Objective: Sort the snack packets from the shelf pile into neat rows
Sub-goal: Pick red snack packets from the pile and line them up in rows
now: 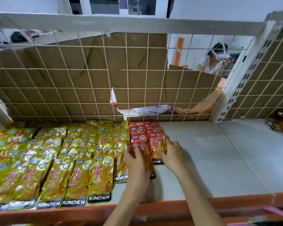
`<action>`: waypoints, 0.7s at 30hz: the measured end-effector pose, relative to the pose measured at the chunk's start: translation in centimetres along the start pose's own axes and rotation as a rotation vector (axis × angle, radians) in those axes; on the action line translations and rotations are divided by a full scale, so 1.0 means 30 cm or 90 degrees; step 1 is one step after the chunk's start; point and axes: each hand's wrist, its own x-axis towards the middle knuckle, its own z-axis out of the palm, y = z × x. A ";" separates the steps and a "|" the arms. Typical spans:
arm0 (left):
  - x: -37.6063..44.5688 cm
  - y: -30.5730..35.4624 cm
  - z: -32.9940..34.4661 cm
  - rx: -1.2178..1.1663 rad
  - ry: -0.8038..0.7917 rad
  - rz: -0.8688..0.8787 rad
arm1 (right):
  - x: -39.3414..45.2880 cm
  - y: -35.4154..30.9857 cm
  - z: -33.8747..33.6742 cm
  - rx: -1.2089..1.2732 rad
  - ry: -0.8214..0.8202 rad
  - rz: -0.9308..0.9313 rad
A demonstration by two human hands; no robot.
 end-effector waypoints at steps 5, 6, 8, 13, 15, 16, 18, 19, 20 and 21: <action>-0.032 -0.001 -0.008 0.079 0.000 0.103 | -0.008 0.012 0.006 -0.051 0.002 -0.058; -0.032 -0.004 -0.008 0.165 0.000 0.155 | -0.010 0.013 0.007 -0.055 0.002 -0.074; -0.020 -0.003 -0.005 0.249 -0.002 0.221 | -0.011 0.019 0.009 -0.048 -0.003 -0.084; 0.008 -0.020 -0.006 0.322 -0.108 0.371 | 0.005 0.020 0.012 -0.024 -0.014 -0.074; 0.019 -0.036 -0.005 0.312 -0.106 0.381 | 0.009 0.020 0.014 -0.025 -0.014 -0.074; 0.022 -0.042 -0.003 0.309 -0.105 0.387 | 0.010 0.021 0.015 -0.029 -0.013 -0.074; 0.023 -0.050 -0.005 0.316 -0.095 0.407 | 0.009 0.022 0.016 -0.041 -0.012 -0.076; 0.024 -0.053 -0.007 0.315 -0.093 0.407 | 0.008 0.021 0.016 -0.043 -0.012 -0.077; 0.030 -0.059 -0.006 0.311 -0.100 0.403 | 0.008 0.020 0.017 -0.040 -0.014 -0.078; 0.035 -0.060 -0.010 0.305 -0.111 0.396 | 0.007 0.018 0.018 -0.034 -0.017 -0.079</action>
